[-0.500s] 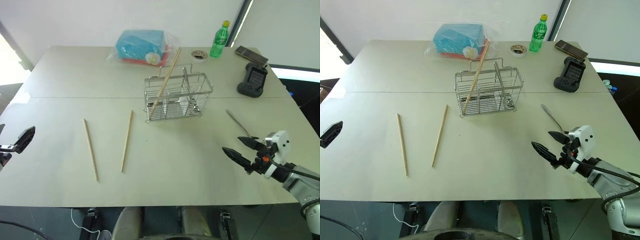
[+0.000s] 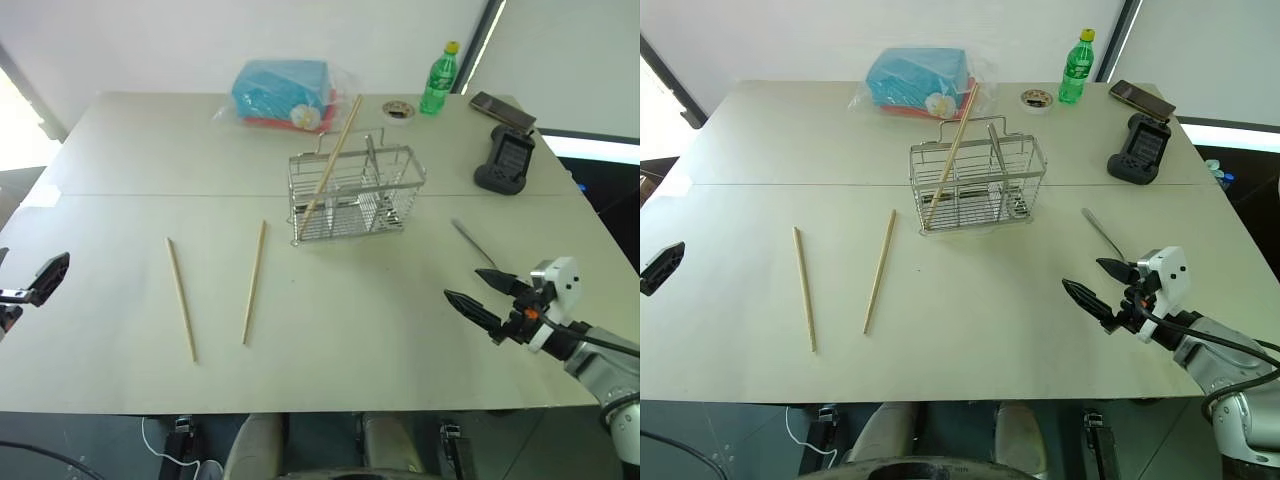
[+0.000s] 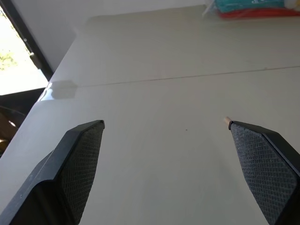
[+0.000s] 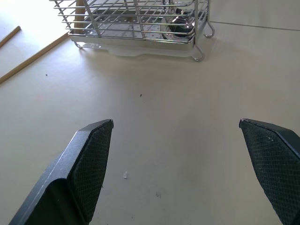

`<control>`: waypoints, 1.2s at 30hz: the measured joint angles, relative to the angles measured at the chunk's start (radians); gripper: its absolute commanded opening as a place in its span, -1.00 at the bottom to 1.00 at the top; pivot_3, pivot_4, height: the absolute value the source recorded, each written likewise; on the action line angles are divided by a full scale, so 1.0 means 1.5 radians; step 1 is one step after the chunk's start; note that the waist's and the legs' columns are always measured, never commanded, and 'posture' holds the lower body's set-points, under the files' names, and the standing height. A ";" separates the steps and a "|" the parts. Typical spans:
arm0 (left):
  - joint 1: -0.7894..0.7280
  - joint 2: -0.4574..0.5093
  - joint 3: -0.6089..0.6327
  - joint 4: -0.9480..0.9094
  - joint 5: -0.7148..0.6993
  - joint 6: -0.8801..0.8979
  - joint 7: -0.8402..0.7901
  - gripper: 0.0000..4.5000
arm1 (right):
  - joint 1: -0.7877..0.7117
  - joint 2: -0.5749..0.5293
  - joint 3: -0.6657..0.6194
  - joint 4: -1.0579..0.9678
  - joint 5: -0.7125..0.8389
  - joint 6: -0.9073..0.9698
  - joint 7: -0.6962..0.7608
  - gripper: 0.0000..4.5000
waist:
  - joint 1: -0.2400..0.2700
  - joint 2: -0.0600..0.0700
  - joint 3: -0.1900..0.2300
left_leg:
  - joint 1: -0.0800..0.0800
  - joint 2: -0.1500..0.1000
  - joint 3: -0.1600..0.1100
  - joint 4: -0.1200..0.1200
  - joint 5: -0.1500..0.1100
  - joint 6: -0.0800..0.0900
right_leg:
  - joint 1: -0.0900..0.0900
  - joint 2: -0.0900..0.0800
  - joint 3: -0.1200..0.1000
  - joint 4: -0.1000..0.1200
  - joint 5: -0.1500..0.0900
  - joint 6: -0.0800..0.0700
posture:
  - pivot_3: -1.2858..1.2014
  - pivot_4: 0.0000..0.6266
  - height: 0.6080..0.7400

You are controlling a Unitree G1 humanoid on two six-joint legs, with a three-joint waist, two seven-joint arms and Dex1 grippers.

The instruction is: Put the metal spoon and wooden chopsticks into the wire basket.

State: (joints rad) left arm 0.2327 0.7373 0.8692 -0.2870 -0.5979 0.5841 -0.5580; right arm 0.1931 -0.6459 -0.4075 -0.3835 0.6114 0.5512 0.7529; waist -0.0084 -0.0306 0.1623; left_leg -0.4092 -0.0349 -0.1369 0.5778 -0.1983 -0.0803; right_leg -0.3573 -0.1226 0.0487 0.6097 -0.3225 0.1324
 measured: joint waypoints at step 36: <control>-0.440 0.136 -0.344 -0.125 -0.205 0.202 -0.043 1.00 | -0.489 -0.039 0.236 0.308 -0.160 0.048 -0.033 0.98 | -0.004 0.001 0.001 | 0.000 0.000 0.000 -0.001 0.001 0.001 | 0.000 0.001 0.000 0.003 0.006 0.011 | 0.03 -0.52 0.60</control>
State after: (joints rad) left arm -0.4275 0.9419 0.3539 -0.4752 -0.9059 0.8868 -0.6219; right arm -0.5405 -0.7048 -0.0529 0.0789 0.3710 0.6236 0.7033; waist -0.0142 -0.0288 0.1640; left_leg -0.4100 -0.0350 -0.1372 0.5762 -0.1961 -0.0788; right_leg -0.3569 -0.1207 0.0485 0.6144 -0.3140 0.1484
